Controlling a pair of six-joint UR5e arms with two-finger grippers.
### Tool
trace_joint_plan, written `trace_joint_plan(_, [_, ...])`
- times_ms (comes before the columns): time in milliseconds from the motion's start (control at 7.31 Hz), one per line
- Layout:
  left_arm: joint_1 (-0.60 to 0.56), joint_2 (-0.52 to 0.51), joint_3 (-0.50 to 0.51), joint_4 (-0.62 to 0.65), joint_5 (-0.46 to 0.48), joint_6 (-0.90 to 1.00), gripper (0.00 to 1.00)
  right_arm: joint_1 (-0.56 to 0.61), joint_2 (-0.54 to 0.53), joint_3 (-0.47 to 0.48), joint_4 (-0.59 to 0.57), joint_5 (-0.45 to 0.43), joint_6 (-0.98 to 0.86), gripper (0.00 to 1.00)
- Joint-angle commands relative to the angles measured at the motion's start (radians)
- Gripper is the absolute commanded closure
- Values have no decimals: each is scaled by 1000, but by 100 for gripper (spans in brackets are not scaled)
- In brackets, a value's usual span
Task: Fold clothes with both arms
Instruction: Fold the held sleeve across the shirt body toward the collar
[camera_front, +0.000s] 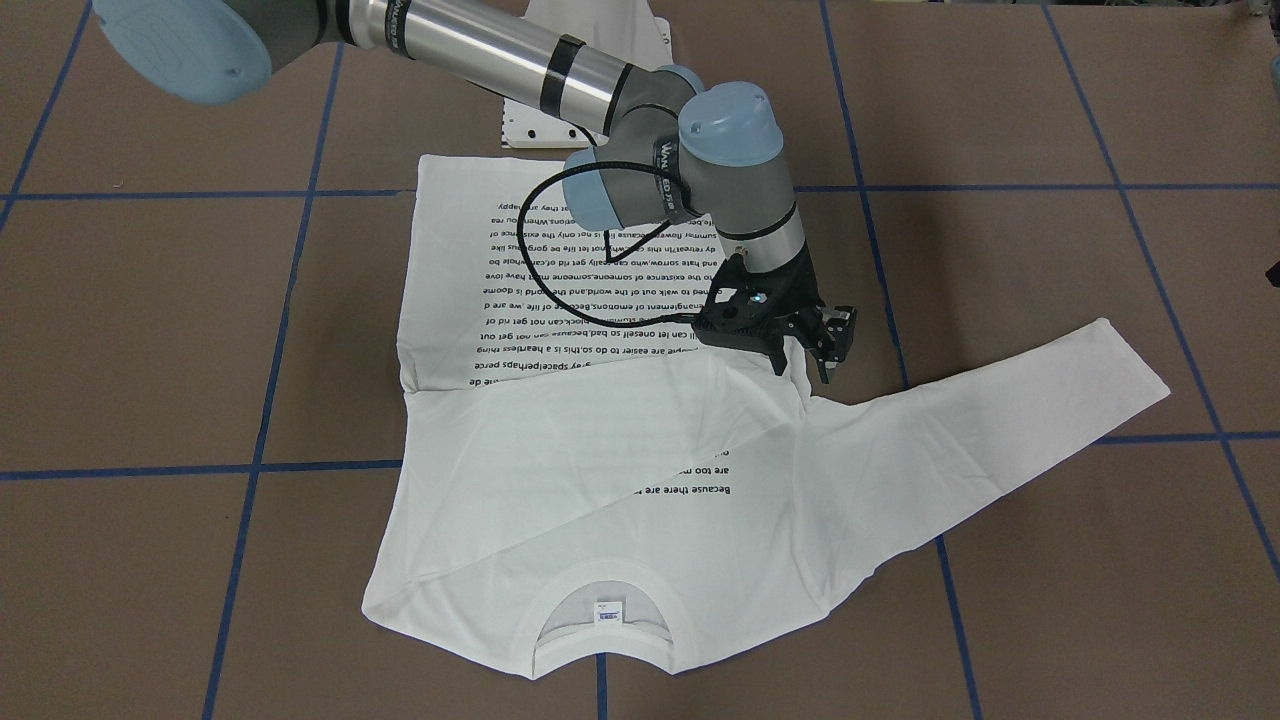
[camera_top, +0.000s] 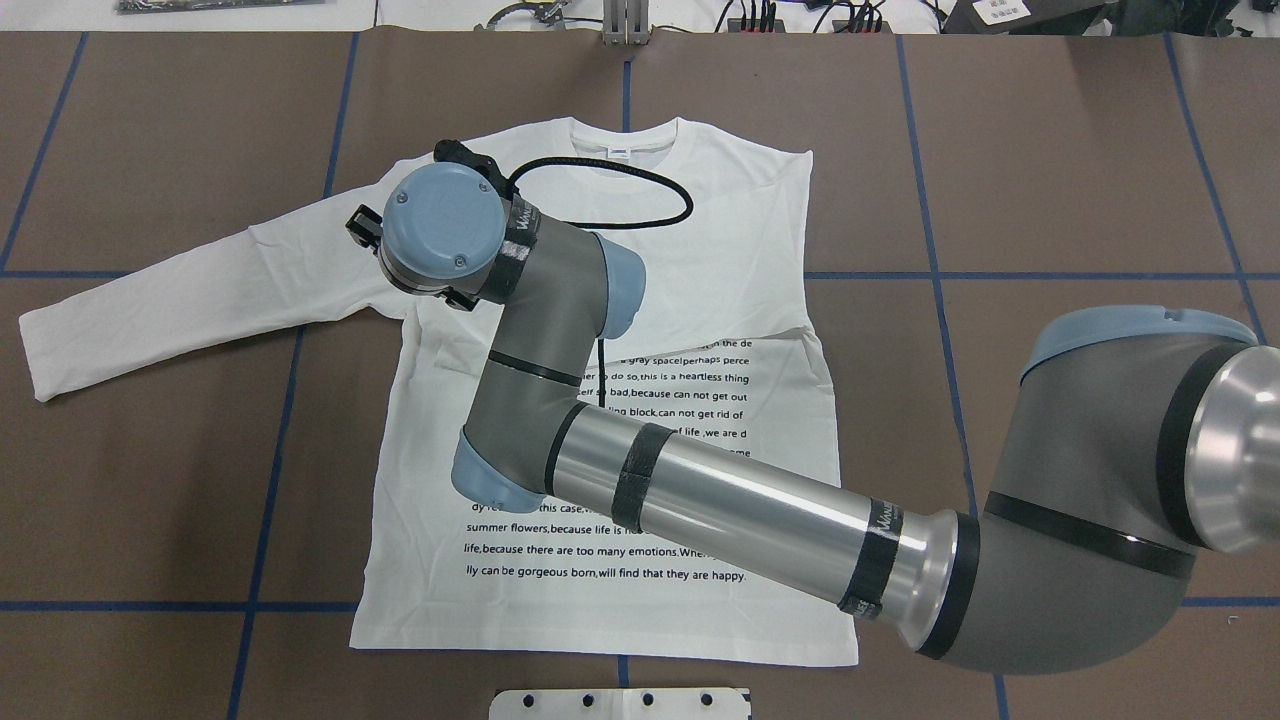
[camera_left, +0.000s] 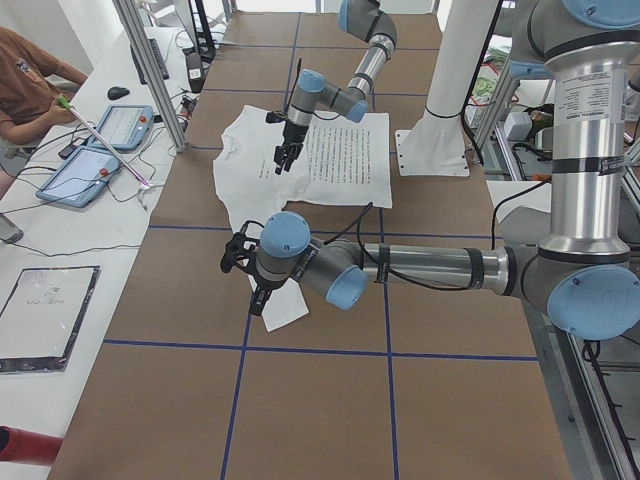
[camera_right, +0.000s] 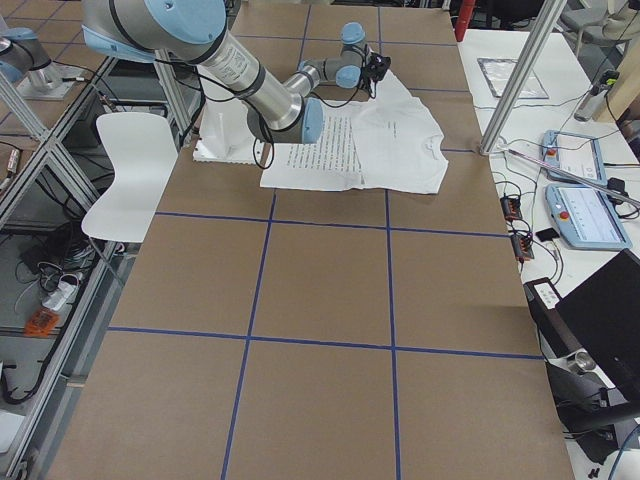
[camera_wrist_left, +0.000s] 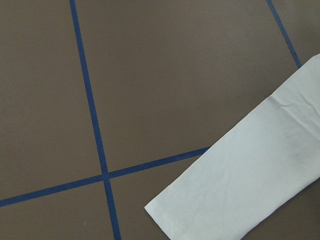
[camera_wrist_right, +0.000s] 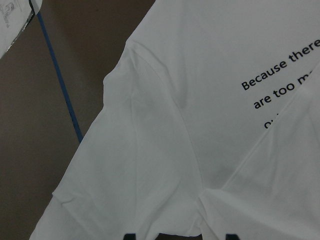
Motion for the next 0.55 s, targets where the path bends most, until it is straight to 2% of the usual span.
trace_joint_plan(0, [8,-1,7,-35,0,-14,0,6,20,-16,-2,-10,64,16])
trace_joint_plan(137, [84,-19,25,-52,7,-127,0,43,-11,26,-14,15,81,1])
trace_joint_plan(274, [183,-43,59,-113,14,-182,0,93,-106,163,-99,108,79,1])
trace_joint_plan(410, [216,-69,138,-170,17,-186,1,147,-221,365,-233,191,69,1])
